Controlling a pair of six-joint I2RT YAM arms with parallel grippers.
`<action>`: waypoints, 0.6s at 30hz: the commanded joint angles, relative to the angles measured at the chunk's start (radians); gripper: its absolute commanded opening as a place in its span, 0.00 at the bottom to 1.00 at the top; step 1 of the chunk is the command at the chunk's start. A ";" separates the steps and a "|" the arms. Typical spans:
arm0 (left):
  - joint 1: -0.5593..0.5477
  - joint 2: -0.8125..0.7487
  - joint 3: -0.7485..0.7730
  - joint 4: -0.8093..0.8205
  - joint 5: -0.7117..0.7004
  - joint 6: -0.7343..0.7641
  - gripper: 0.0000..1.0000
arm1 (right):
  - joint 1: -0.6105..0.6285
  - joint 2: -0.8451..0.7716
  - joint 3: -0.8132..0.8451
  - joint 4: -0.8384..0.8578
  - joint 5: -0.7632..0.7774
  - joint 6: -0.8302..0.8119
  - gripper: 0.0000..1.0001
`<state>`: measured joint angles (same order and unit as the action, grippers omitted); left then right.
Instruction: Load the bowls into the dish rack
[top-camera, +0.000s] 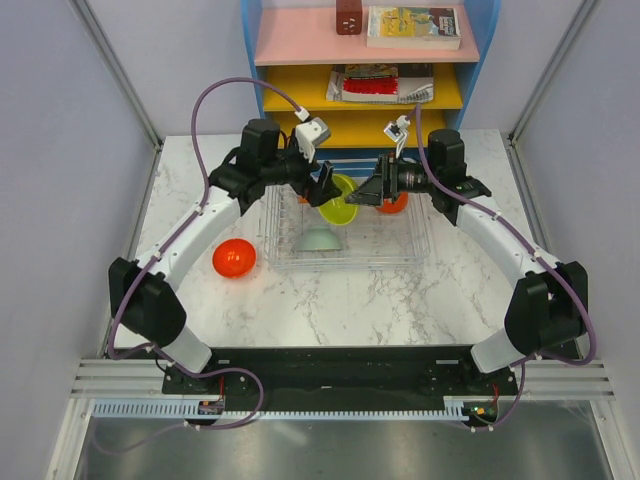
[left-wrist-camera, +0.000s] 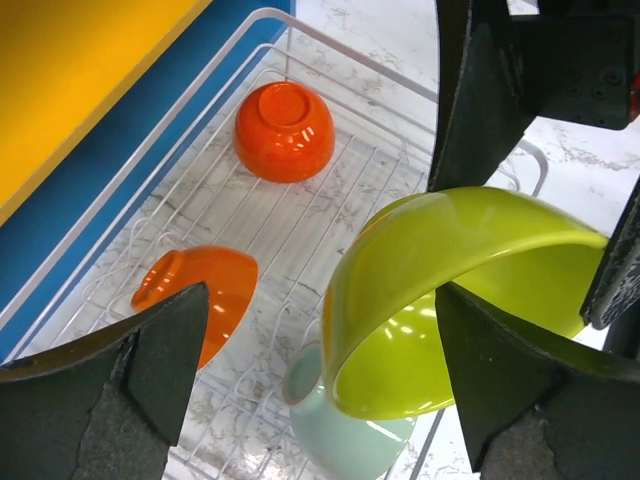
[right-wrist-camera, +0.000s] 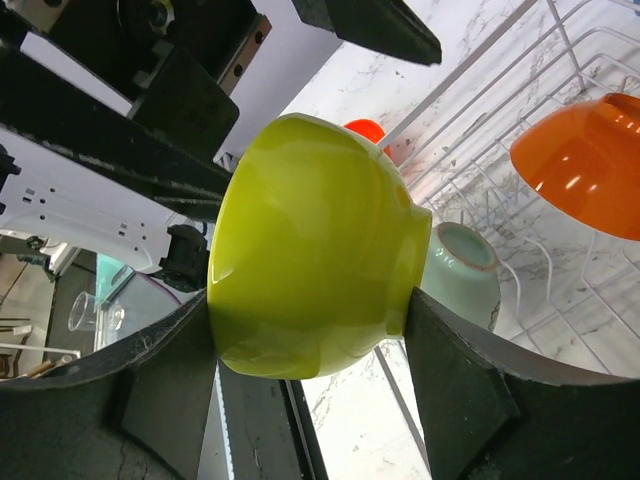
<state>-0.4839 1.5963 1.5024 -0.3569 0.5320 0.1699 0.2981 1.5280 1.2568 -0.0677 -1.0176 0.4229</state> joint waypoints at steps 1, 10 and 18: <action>0.059 -0.032 0.045 0.013 0.028 -0.003 1.00 | -0.002 -0.015 0.013 -0.010 0.036 -0.050 0.00; 0.453 -0.191 -0.152 -0.006 0.145 -0.017 1.00 | -0.010 -0.040 0.119 -0.277 0.267 -0.248 0.00; 0.579 -0.326 -0.436 -0.123 0.111 0.166 1.00 | 0.025 -0.141 0.136 -0.484 0.735 -0.521 0.00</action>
<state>0.0746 1.3159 1.1835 -0.4255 0.6300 0.2317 0.2985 1.4700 1.3487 -0.4541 -0.5461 0.0788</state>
